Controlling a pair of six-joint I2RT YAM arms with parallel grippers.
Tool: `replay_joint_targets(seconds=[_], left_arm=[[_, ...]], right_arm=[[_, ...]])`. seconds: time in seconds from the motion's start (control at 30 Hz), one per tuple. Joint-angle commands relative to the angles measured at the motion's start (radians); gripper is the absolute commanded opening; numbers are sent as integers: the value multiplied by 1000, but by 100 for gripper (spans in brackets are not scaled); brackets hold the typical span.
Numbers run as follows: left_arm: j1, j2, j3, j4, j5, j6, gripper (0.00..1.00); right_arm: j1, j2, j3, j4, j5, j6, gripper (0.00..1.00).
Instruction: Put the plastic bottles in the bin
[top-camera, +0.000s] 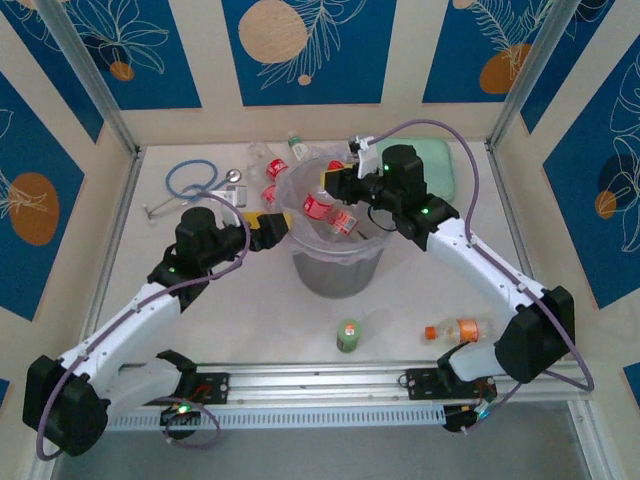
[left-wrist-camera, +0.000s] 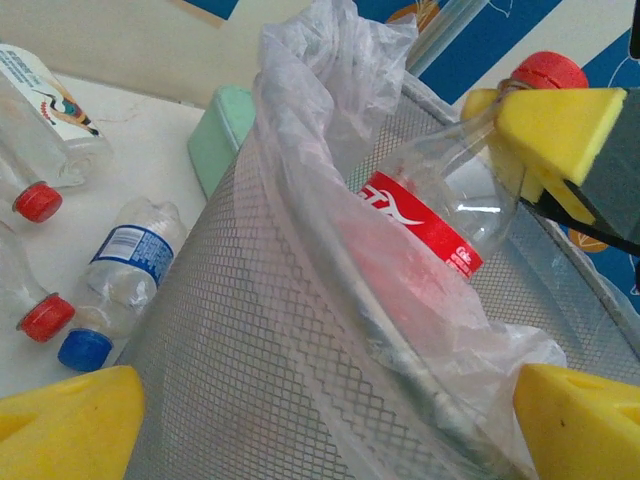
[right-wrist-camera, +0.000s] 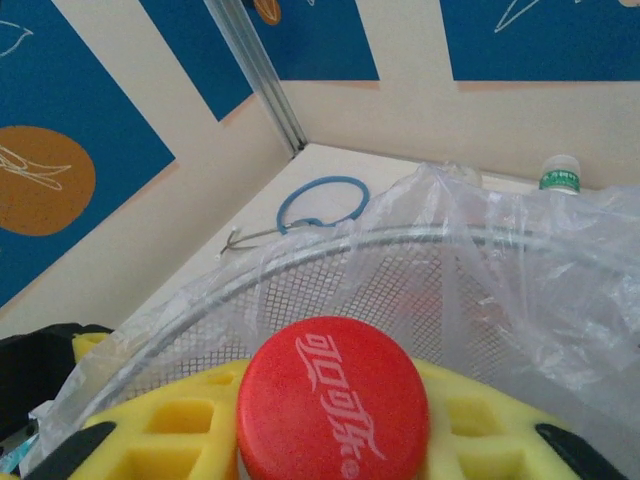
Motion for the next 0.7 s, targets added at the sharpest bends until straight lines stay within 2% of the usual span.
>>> replay_joint_targets(seconds=[0.0,0.1,0.17,0.27,0.43,0.67], left_arm=[[-8,19,-21,-4,-8,10,94],[-8,30,-20,7,-6,12,94],[-8,41,-16,10,-4,14,93],[-8,61,-7,19,8,18,93],[-9,75,3,23,16,12,93],[-9,72,-1,20,7,13,93]], right_arm=[[18,-37,75,-239,-27,-46,48],[16,-48,180,-366,-42,-89,69],[8,-45,244,-437,-49,-112,78],[-14,-31,343,-524,-49,-141,79],[-62,4,456,-584,-6,-143,72],[-154,9,455,-660,44,-77,46]])
